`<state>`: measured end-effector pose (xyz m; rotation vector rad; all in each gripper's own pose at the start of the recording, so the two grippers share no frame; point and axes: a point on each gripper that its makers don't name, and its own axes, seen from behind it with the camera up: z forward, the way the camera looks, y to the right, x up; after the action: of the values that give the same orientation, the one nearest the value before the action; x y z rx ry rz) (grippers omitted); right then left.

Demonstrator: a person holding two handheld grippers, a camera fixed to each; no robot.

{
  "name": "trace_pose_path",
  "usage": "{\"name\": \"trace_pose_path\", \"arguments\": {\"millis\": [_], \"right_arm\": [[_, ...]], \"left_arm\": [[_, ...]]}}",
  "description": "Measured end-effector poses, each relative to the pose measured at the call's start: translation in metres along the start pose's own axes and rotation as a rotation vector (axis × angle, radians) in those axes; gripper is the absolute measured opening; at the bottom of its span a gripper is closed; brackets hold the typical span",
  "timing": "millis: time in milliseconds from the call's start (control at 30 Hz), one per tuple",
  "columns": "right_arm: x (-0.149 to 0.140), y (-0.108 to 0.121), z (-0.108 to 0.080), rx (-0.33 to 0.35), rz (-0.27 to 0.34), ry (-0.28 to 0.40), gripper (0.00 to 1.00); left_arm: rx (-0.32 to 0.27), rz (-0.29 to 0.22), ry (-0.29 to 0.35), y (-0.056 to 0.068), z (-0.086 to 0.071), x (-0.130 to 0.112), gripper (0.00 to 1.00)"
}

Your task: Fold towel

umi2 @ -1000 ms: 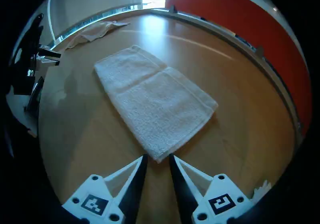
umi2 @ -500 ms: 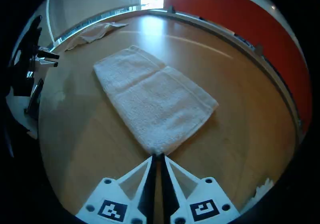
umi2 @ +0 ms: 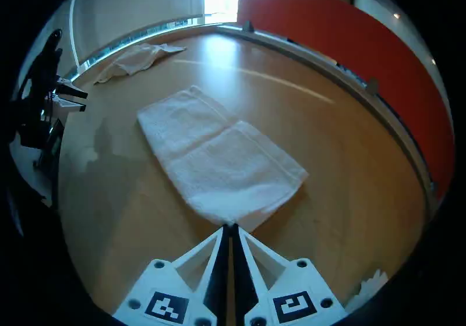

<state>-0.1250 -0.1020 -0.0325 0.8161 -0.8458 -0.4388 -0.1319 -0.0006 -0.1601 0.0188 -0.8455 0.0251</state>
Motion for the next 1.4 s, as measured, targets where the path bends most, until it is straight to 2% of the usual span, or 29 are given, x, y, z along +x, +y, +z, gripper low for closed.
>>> {"name": "trace_pose_path", "arguments": {"millis": [300, 667, 1100, 1400], "right_arm": [[0.063, 0.001, -0.008, -0.01, -0.075, 0.072, 0.03], [0.134, -0.006, -0.003, 0.008, -0.154, 0.134, 0.03], [0.155, -0.024, 0.007, 0.044, -0.216, 0.122, 0.03], [0.181, -0.063, 0.036, 0.119, -0.308, 0.101, 0.03]], "left_arm": [[-0.006, 0.001, 0.007, -0.001, -0.003, 0.002, 0.93], [-0.016, -0.019, 0.017, -0.002, -0.007, 0.002, 0.93], [-0.028, -0.025, 0.016, -0.001, -0.012, -0.003, 0.93], [-0.024, -0.023, 0.028, -0.004, -0.022, -0.005, 0.93]]}}
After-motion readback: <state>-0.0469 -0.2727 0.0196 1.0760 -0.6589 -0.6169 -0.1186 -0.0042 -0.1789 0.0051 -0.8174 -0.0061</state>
